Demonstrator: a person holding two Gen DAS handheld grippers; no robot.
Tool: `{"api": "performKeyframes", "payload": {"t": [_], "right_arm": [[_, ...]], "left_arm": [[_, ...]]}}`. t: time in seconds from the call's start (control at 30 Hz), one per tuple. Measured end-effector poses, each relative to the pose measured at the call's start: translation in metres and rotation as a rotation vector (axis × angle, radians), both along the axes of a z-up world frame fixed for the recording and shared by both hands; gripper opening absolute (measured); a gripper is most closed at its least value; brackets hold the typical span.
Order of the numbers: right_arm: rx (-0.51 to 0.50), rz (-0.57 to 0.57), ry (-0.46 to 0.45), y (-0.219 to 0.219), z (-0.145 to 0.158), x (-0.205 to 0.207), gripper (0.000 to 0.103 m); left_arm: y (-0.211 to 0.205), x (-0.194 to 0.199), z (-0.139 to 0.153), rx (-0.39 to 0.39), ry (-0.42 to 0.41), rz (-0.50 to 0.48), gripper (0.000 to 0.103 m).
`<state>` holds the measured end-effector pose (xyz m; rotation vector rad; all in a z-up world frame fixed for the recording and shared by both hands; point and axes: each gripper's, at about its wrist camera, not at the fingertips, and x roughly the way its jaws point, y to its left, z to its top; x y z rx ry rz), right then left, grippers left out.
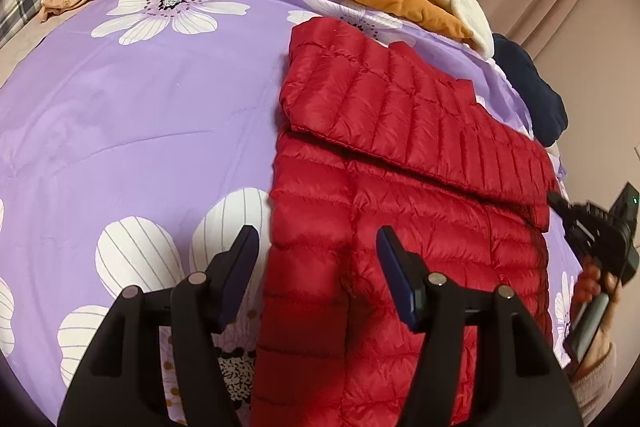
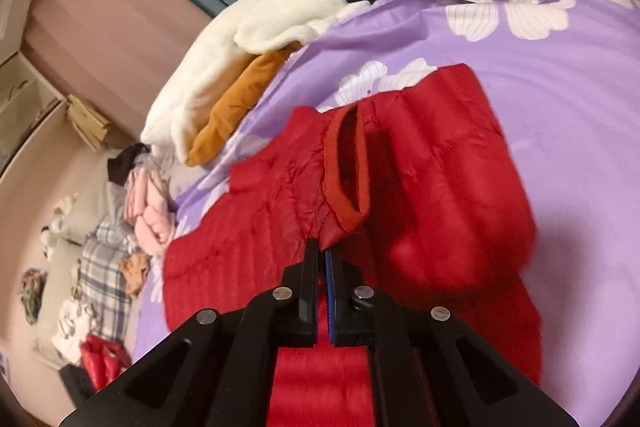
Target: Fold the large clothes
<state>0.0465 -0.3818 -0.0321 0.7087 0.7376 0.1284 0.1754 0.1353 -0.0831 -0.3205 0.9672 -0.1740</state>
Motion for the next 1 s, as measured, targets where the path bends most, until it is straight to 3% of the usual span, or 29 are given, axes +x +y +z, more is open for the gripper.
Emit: {"api": "performKeyframes", "payload": {"t": [0.17,0.23,0.3,0.37,0.5,0.6,0.73,0.9,1.0], "right_arm": [[-0.061,0.034,0.123,0.002,-0.024,0.001,0.005],[-0.120,0.009,0.159,-0.001,-0.024,0.001,0.011],[-0.210,-0.018,0.131,0.000,-0.009,-0.005,0.016],[-0.318,-0.031,0.060,0.007,0.010,-0.011,0.033],[-0.430,0.065,-0.085,0.034,0.028,-0.001,0.036],[-0.485,0.104,-0.086,0.050,0.018,0.022,0.036],[-0.513,0.164,0.100,0.053,-0.030,0.058,0.036],[-0.505,0.197,0.082,0.049,-0.013,0.043,0.037],[-0.419,0.197,0.040,0.035,0.002,0.013,0.047]], "left_arm": [[-0.006,0.000,-0.002,0.005,0.012,-0.012,0.062],[-0.009,-0.001,0.000,0.007,0.007,-0.021,0.063],[-0.012,-0.002,0.002,0.017,-0.001,-0.030,0.069],[-0.014,-0.003,0.002,0.022,-0.003,-0.037,0.069],[-0.022,-0.004,0.000,0.022,0.009,-0.049,0.069],[-0.028,-0.005,0.000,0.024,0.015,-0.059,0.069],[-0.029,-0.009,-0.001,0.041,0.027,-0.060,0.069],[-0.017,-0.019,-0.001,0.031,0.044,-0.036,0.069],[-0.006,-0.029,-0.003,-0.006,0.063,-0.022,0.069]]}}
